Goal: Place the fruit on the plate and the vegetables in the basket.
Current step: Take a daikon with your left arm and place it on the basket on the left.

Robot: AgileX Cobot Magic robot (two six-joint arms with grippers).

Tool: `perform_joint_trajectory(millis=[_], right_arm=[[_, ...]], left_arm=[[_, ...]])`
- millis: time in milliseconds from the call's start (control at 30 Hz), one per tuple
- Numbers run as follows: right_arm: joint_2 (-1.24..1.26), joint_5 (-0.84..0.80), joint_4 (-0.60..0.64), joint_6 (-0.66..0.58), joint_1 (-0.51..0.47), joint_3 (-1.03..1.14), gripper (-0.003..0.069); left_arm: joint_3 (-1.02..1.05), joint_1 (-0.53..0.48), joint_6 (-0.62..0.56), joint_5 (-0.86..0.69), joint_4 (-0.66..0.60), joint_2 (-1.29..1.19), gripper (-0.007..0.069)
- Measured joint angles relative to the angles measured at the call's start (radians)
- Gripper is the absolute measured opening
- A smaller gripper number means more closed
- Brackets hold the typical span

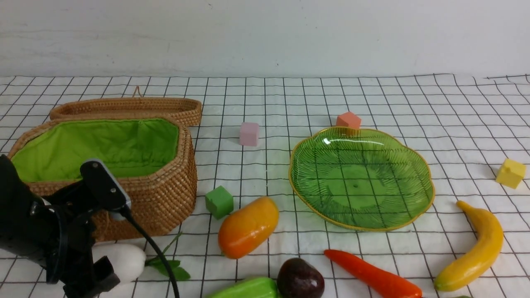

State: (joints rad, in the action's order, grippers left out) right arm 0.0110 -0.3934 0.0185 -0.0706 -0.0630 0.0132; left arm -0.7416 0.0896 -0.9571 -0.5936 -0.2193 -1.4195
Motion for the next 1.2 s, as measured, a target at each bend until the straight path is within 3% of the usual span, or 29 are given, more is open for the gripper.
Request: perform_joint_trajectory(millis=[233, 467, 767, 967, 1200], right_arm=[[0.000, 0.000, 0.000, 0.000, 0.000, 0.000, 0.0244], [0.000, 0.000, -0.001, 0.000, 0.000, 0.000, 0.0244], [0.000, 0.000, -0.001, 0.000, 0.000, 0.000, 0.0244], [0.000, 0.000, -0.001, 0.000, 0.000, 0.000, 0.0244], [0.000, 0.000, -0.002, 0.000, 0.000, 0.000, 0.0244]], left_arm=[[-0.006, 0.000, -0.084, 0.021, -0.053, 0.000, 0.0577], [-0.006, 0.087, -0.082, 0.060, 0.039, -0.003, 0.0607], [-0.006, 0.112, 0.094, 0.072, 0.239, -0.125, 0.0610], [-0.006, 0.112, 0.116, 0.034, 0.233, -0.152, 0.0530], [-0.006, 0.112, 0.121, -0.013, 0.192, -0.096, 0.0525]])
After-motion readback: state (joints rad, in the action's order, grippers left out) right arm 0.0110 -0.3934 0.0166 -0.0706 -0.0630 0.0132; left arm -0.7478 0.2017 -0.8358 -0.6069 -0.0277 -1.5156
